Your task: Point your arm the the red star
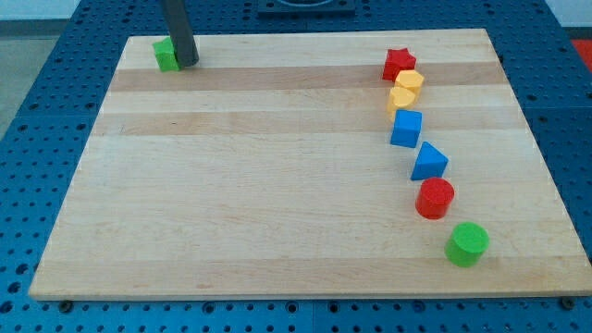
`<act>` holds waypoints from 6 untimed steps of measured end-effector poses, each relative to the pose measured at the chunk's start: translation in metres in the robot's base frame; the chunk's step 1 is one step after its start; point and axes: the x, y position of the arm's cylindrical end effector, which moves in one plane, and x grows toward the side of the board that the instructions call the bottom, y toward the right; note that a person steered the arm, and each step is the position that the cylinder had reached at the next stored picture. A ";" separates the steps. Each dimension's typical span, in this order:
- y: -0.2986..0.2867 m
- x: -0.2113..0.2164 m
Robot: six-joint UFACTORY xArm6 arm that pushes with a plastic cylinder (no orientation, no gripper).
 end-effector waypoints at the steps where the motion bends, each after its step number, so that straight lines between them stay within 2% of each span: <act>1: 0.073 0.006; 2: 0.183 0.006; 4: 0.345 -0.029; 5: 0.435 -0.027; 6: 0.446 0.019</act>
